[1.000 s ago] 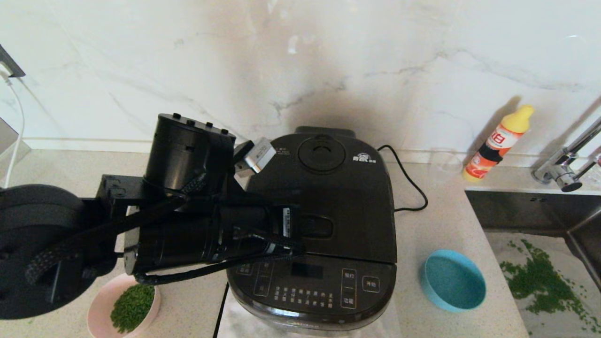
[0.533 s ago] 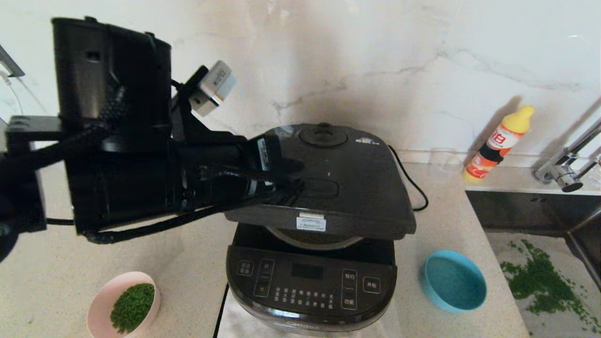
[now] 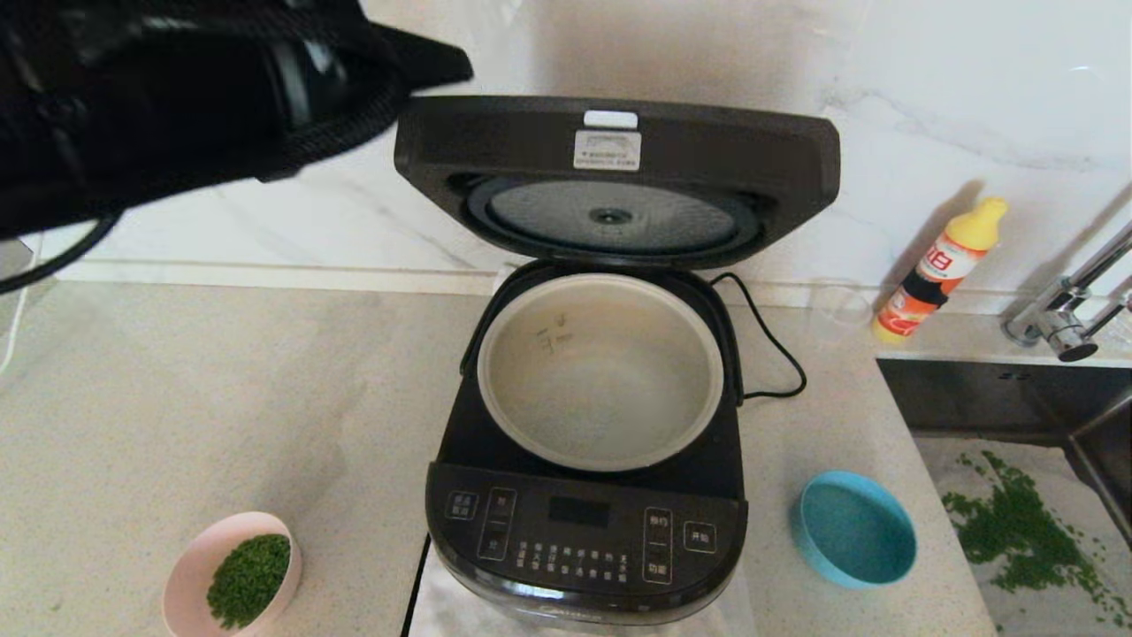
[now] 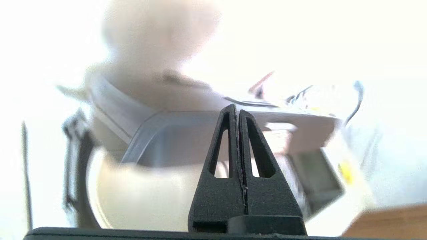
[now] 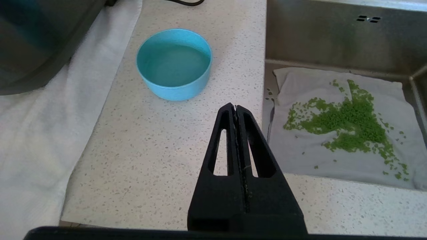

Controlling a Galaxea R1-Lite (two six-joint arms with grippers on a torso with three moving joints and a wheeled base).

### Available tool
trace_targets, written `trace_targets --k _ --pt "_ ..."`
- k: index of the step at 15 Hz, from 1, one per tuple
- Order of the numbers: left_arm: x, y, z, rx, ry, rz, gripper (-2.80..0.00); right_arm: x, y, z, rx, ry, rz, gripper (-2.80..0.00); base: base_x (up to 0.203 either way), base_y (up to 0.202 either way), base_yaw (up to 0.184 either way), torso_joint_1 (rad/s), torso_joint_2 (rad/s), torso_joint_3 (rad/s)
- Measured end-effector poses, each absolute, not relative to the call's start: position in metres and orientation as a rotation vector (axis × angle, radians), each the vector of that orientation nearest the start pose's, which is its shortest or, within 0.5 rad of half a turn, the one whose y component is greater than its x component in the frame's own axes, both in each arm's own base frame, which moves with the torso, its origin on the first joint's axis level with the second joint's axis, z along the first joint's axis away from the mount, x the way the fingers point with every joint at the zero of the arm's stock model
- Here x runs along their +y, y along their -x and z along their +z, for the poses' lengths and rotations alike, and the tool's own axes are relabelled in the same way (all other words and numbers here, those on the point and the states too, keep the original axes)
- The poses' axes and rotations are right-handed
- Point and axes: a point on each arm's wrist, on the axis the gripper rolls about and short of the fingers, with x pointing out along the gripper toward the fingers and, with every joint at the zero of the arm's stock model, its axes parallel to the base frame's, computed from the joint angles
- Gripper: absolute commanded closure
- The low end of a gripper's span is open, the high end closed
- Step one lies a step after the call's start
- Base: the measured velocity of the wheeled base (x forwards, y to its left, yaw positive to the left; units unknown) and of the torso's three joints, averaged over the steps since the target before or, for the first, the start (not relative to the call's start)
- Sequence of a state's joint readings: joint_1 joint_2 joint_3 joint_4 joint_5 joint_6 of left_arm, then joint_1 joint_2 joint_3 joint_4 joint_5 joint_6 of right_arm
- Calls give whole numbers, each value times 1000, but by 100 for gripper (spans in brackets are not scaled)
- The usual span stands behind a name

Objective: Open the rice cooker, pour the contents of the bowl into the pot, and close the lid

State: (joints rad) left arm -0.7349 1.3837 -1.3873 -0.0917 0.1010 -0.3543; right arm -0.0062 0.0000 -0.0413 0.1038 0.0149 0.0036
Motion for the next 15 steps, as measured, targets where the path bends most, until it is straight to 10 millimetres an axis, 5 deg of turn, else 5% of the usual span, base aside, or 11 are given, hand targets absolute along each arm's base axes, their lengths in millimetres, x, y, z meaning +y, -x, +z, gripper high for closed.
trace_targets --k 5,10,15 --pt "-95 -109 402 -27 402 -658 0 0 26 76 63 -4 9 0 0 0 0 0 0 0" --pt "-73 -81 330 255 371 -680 0 0 26 76 63 -4 9 0 0 0 0 0 0 0" --pt "-85 -86 287 541 468 -861 0 0 26 76 63 -4 9 0 0 0 0 0 0 0"
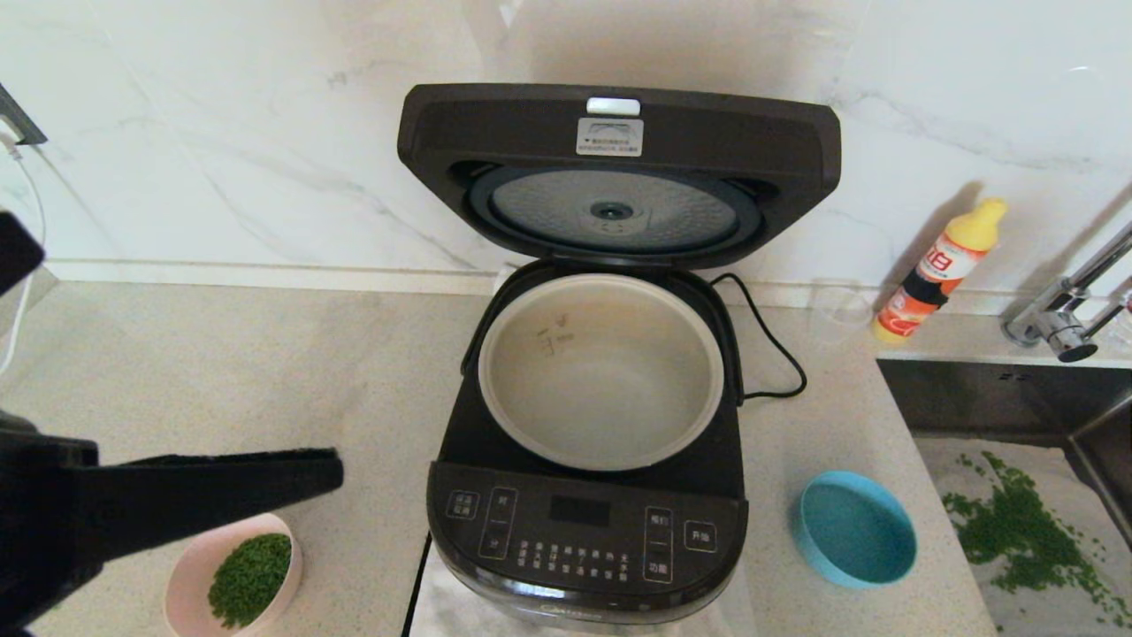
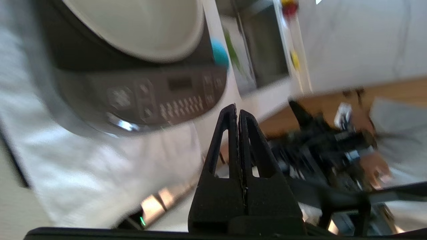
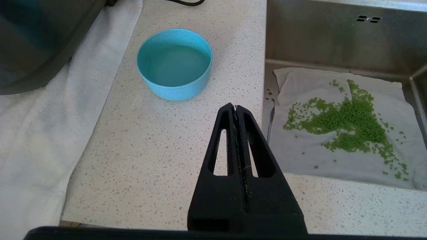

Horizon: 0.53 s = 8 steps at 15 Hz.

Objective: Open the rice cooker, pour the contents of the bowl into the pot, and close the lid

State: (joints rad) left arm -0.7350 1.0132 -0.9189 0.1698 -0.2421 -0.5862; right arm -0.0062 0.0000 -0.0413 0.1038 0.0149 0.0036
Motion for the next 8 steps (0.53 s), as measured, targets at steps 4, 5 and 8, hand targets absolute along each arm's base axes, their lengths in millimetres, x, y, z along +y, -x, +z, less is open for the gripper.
trace_targets --k 4,5,8 --pt "-116 -118 283 553 485 -938 0 0 26 76 63 -4 8 0 0 0 0 0 0 0" --pt "-124 -126 285 544 493 -951 0 0 26 76 63 -4 8 0 0 0 0 0 0 0" --pt "-144 -150 292 530 530 -958 0 0 26 76 63 -4 9 0 0 0 0 0 0 0"
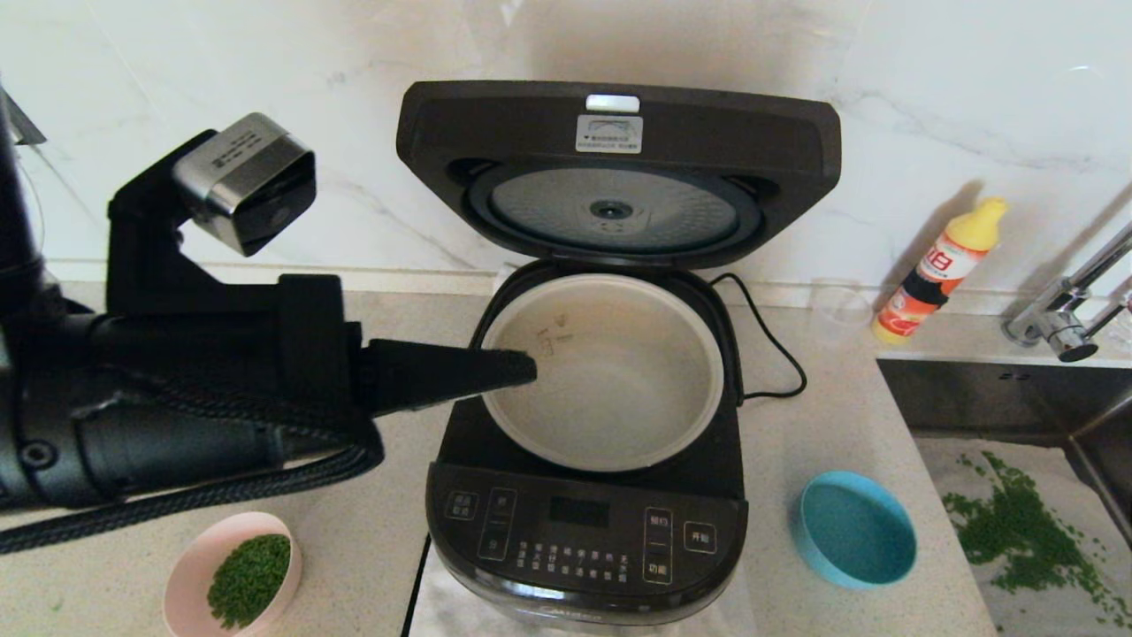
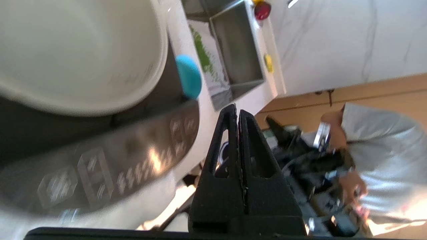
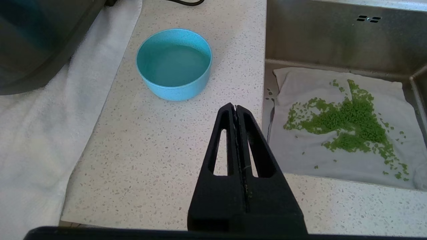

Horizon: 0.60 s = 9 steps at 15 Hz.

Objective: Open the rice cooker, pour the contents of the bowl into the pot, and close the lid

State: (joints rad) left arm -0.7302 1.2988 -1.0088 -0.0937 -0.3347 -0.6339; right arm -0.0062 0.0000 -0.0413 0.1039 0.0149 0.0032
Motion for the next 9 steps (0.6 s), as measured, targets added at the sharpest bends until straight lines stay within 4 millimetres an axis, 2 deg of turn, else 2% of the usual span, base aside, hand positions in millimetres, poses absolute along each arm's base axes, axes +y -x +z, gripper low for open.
trace_targets --k 5,9 --pt "-161 -184 302 465 555 -937 0 0 26 76 63 -4 9 0 0 0 0 0 0 0" --pt "-168 -201 309 439 563 -921 0 0 26 76 63 -4 8 0 0 0 0 0 0 0"
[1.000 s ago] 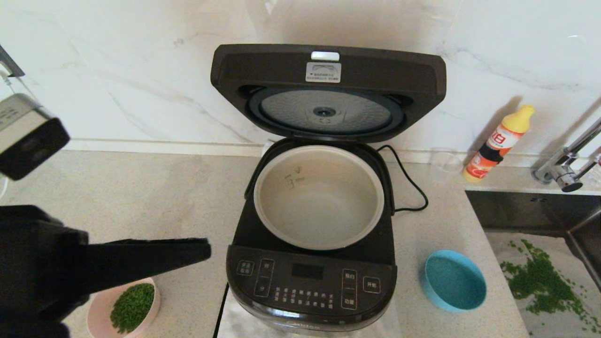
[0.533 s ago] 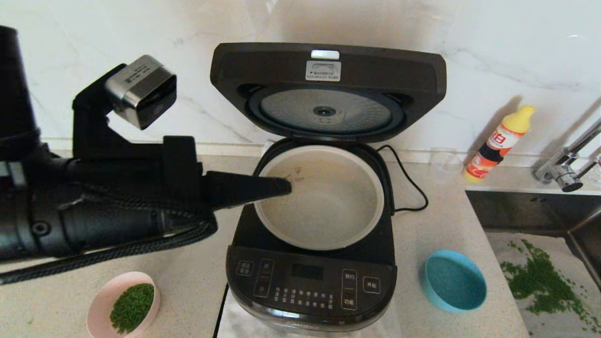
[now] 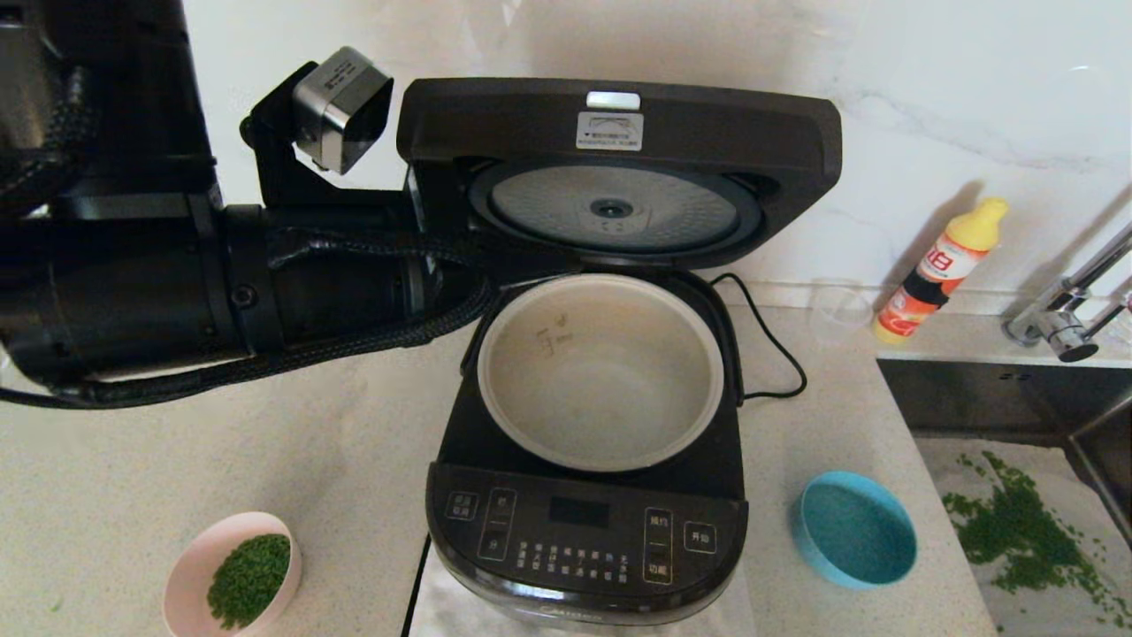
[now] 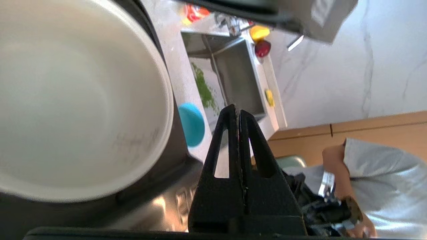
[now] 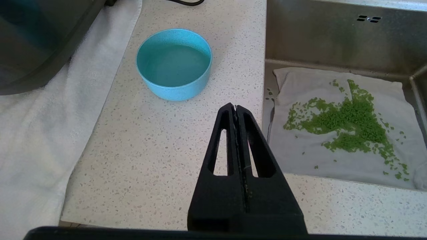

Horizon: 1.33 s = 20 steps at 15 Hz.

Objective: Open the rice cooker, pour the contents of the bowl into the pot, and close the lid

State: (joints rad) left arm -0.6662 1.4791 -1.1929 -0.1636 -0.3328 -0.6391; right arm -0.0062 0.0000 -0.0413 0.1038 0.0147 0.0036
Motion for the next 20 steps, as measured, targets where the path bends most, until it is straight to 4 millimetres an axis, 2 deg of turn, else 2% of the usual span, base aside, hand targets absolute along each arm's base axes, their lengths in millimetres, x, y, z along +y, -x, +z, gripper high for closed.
trace_targets --k 11,20 --pt "-185 -234 320 369 574 -919 0 0 26 76 63 -4 8 0 0 0 0 0 0 0" --pt "-193 -251 327 334 579 -915 0 0 26 76 63 -4 9 0 0 0 0 0 0 0"
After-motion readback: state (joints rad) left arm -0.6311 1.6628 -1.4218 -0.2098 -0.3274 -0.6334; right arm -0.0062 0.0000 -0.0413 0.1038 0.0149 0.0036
